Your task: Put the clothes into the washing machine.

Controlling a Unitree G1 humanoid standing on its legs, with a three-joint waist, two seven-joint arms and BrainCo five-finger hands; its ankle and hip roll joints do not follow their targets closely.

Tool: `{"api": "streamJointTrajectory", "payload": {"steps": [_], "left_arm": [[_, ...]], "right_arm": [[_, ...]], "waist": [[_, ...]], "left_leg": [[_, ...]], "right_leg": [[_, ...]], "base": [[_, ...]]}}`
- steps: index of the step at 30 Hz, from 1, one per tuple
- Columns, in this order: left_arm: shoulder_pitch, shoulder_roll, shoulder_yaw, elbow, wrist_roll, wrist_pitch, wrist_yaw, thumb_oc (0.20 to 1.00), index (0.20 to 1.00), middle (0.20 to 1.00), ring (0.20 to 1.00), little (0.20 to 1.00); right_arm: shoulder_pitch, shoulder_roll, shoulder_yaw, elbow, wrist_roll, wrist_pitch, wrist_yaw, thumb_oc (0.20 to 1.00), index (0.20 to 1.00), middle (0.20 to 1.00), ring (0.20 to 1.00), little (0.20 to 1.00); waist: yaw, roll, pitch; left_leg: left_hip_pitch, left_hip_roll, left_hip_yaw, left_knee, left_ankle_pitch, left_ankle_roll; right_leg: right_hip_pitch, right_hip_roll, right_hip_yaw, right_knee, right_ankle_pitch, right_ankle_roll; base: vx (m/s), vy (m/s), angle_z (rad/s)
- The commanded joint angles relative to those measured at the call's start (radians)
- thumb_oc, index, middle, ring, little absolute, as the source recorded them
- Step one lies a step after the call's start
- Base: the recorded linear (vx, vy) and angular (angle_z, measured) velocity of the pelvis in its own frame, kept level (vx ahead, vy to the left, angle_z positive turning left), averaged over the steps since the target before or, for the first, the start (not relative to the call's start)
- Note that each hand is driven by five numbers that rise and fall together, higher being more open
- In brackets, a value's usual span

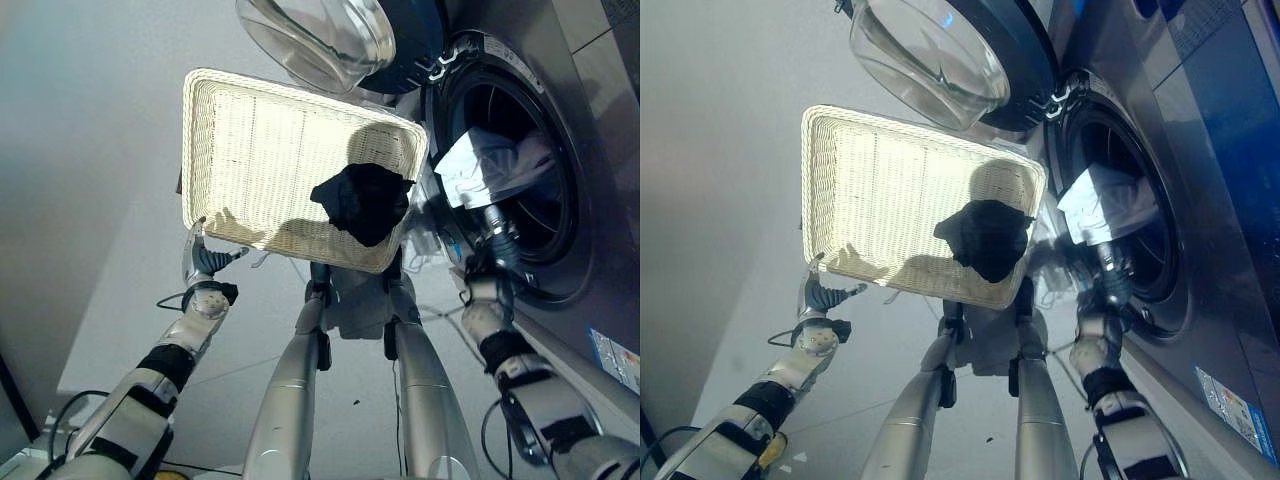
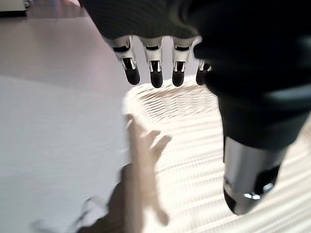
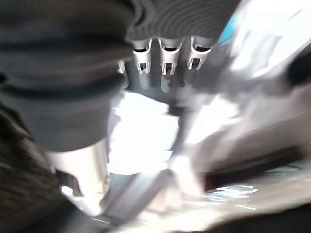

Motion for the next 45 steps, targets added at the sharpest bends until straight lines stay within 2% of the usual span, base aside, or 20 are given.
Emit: {"api": "streamJointTrajectory", "payload": {"steps": [1,3,5,6,8,12,14,15,17,18,19,22,23,25,28,32,36,38,41,45], "left_arm": [[-0.038,0.007,0.04,-0.028,0.129,-0.036,0.059,1.0,1.0,1.0,1.0,1.0],[-0.094,0.027,0.024,-0.048,0.181,0.0,0.062,1.0,1.0,1.0,1.0,1.0],[-0.099,0.029,0.022,-0.05,0.188,0.003,0.063,1.0,1.0,1.0,1.0,1.0],[-0.154,0.045,-0.014,-0.059,0.223,0.054,0.063,1.0,1.0,1.0,1.0,1.0],[-0.184,0.051,-0.029,-0.054,0.23,0.072,0.062,1.0,1.0,1.0,1.0,1.0],[-0.288,0.049,-0.096,0.008,0.276,0.178,-0.001,1.0,1.0,1.0,1.0,1.0],[-0.3,0.046,-0.105,0.025,0.282,0.19,-0.012,1.0,1.0,1.0,1.0,1.0],[-0.325,0.033,-0.125,0.067,0.26,0.232,-0.051,1.0,1.0,1.0,1.0,1.0],[-0.333,0.031,-0.128,0.074,0.252,0.245,-0.062,1.0,1.0,1.0,1.0,1.0],[-0.329,0.024,-0.137,0.096,0.195,0.264,-0.08,1.0,1.0,1.0,1.0,1.0],[-0.328,0.024,-0.136,0.098,0.182,0.266,-0.084,1.0,1.0,1.0,1.0,1.0],[-0.304,0.014,-0.117,0.121,0.084,0.25,-0.089,1.0,1.0,1.0,1.0,1.0],[-0.241,-0.003,-0.071,0.131,0.026,0.198,-0.101,1.0,1.0,1.0,1.0,1.0],[-0.207,-0.011,-0.054,0.13,0.036,0.167,-0.109,1.0,1.0,1.0,1.0,1.0],[-0.114,-0.025,-0.025,0.109,0.102,0.09,-0.163,1.0,1.0,1.0,1.0,1.0],[-0.069,-0.014,-0.028,0.092,0.152,0.083,-0.169,1.0,1.0,1.0,1.0,1.0],[-0.043,-0.037,0.008,0.122,-0.048,0.058,-0.143,1.0,1.0,1.0,1.0,1.0],[-0.02,-0.065,0.06,0.139,-0.164,0.006,-0.149,1.0,1.0,1.0,1.0,1.0],[-0.001,-0.087,0.099,0.14,-0.211,-0.028,-0.152,1.0,1.0,1.0,1.0,1.0],[0.064,-0.108,0.139,0.139,-0.29,-0.066,-0.158,1.0,1.0,1.0,1.0,1.0]], "right_arm": [[-0.004,-0.024,0.069,-0.06,-0.299,0.034,-0.046,1.0,1.0,1.0,1.0,1.0],[0.009,-0.039,0.137,-0.091,-0.361,0.072,-0.05,1.0,1.0,1.0,1.0,1.0],[0.011,-0.04,0.141,-0.094,-0.367,0.077,-0.048,1.0,1.0,1.0,1.0,1.0],[0.038,-0.051,0.184,-0.124,-0.384,0.104,-0.052,1.0,1.0,1.0,1.0,1.0],[0.043,-0.054,0.195,-0.137,-0.386,0.109,-0.053,1.0,1.0,1.0,1.0,1.0],[0.063,-0.053,0.209,-0.148,-0.409,0.116,-0.064,1.0,1.0,1.0,1.0,1.0],[0.063,-0.052,0.209,-0.15,-0.41,0.118,-0.065,1.0,1.0,1.0,1.0,1.0],[0.068,-0.055,0.219,-0.159,-0.506,0.109,-0.098,1.0,1.0,1.0,1.0,1.0],[0.063,-0.059,0.226,-0.167,-0.544,0.107,-0.122,1.0,1.0,1.0,1.0,1.0],[0.067,-0.078,0.258,-0.24,-0.658,0.099,-0.229,1.0,1.0,1.0,1.0,1.0],[0.067,-0.083,0.261,-0.251,-0.68,0.09,-0.241,1.0,1.0,1.0,1.0,1.0],[0.065,-0.11,0.281,-0.351,-0.762,0.088,-0.291,1.0,1.0,1.0,1.0,1.0],[0.063,-0.123,0.283,-0.458,-0.818,0.107,-0.292,1.0,1.0,1.0,1.0,1.0],[0.064,-0.127,0.279,-0.493,-0.831,0.117,-0.279,1.0,1.0,1.0,1.0,1.0],[0.067,-0.144,0.271,-0.558,-0.833,0.174,-0.228,1.0,1.0,1.0,1.0,1.0],[0.067,-0.179,0.27,-0.606,-0.909,0.188,-0.213,1.0,1.0,1.0,1.0,1.0],[0.038,-0.226,0.297,-0.691,-1.101,0.169,-0.255,1.0,1.0,1.0,1.0,1.0],[0.007,-0.242,0.316,-0.735,-1.191,0.179,-0.246,1.0,1.0,1.0,1.0,1.0],[-0.036,-0.255,0.338,-0.759,-1.249,0.201,-0.234,1.0,1.0,1.0,1.0,1.0],[-0.135,-0.3,0.414,-0.771,-1.352,0.241,-0.195,1.0,1.0,1.0,1.0,1.0]], "waist": [[-0.012,0.015,-0.027],[-0.024,-0.002,-0.027],[-0.025,-0.004,-0.027],[-0.043,-0.019,-0.027],[-0.053,-0.026,-0.027],[-0.087,-0.046,-0.027],[-0.092,-0.049,-0.027],[-0.102,-0.055,-0.027],[-0.105,-0.057,-0.027],[-0.113,-0.059,-0.027],[-0.114,-0.059,-0.027],[-0.119,-0.062,-0.027],[-0.113,-0.063,-0.027],[-0.108,-0.064,-0.027],[-0.093,-0.068,-0.027],[-0.086,-0.072,-0.027],[-0.077,-0.073,-0.027],[-0.065,-0.079,-0.027],[-0.048,-0.085,-0.027],[0.001,-0.095,-0.027]], "left_leg": [[-0.035,-0.028,-0.003,0.056,-0.028,-0.041],[-0.052,-0.032,0.002,0.074,-0.029,-0.038],[-0.053,-0.032,0.003,0.076,-0.03,-0.037],[-0.048,-0.034,0.011,0.091,-0.046,-0.035],[-0.058,-0.035,0.016,0.097,-0.043,-0.033],[-0.058,-0.038,0.036,0.112,-0.06,-0.029],[-0.058,-0.038,0.039,0.115,-0.062,-0.029],[-0.047,-0.038,0.05,0.116,-0.072,-0.028],[-0.053,-0.038,0.054,0.113,-0.065,-0.027],[-0.042,-0.036,0.063,0.109,-0.071,-0.028],[-0.041,-0.036,0.064,0.109,-0.071,-0.028],[-0.035,-0.036,0.067,0.103,-0.068,-0.03],[-0.033,-0.037,0.056,0.099,-0.065,-0.034],[-0.033,-0.038,0.05,0.1,-0.064,-0.035],[-0.032,-0.038,0.031,0.101,-0.063,-0.036],[-0.041,-0.036,0.025,0.096,-0.052,-0.035],[-0.033,-0.03,0.014,0.075,-0.044,-0.032],[-0.029,-0.029,0.002,0.063,-0.039,-0.032],[-0.038,-0.032,-0.011,0.055,-0.026,-0.034],[-0.031,-0.036,-0.05,0.052,-0.029,-0.035]], "right_leg": [[0.0,0.031,-0.059,0.094,-0.104,0.054],[-0.014,0.031,-0.056,0.089,-0.089,0.055],[-0.015,0.031,-0.055,0.09,-0.089,0.055],[-0.013,0.034,-0.046,0.089,-0.089,0.058],[-0.024,0.035,-0.041,0.085,-0.078,0.059],[-0.035,0.036,-0.02,0.075,-0.058,0.068],[-0.036,0.037,-0.017,0.074,-0.056,0.069],[-0.029,0.038,-0.011,0.069,-0.054,0.072],[-0.037,0.037,-0.009,0.065,-0.046,0.072],[-0.029,0.037,-0.008,0.063,-0.047,0.077],[-0.029,0.037,-0.007,0.063,-0.047,0.078],[-0.025,0.037,-0.006,0.063,-0.048,0.081],[-0.02,0.036,-0.007,0.064,-0.053,0.084],[-0.018,0.034,-0.01,0.064,-0.054,0.085],[-0.015,0.034,-0.018,0.067,-0.056,0.084],[-0.021,0.039,-0.022,0.066,-0.053,0.079],[-0.015,0.054,-0.022,0.077,-0.072,0.078],[-0.01,0.057,-0.029,0.077,-0.076,0.08],[-0.013,0.055,-0.039,0.07,-0.067,0.082],[0.005,0.05,-0.066,0.075,-0.078,0.085]], "base": [[0.0,0.0,0.0],[-0.03,0.013,-0.04],[0.0,0.02,-0.01],[0.0,0.046,-0.04],[-0.01,0.043,-0.06],[0.0,0.042,-0.08],[0.01,0.016,-0.11],[-0.01,0.015,-0.12],[0.0,-0.001,-0.08],[0.01,-0.017,-0.06],[0.01,-0.024,-0.05],[-0.01,-0.027,-0.02],[-0.03,-0.059,-0.01],[-0.04,-0.061,-0.01],[-0.04,-0.042,0.05],[-0.02,0.014,0.1],[-0.03,-0.01,0.09],[-0.06,-0.077,0.02],[-0.07,-0.13,0.11],[-0.06,-0.115,0.2]]}}
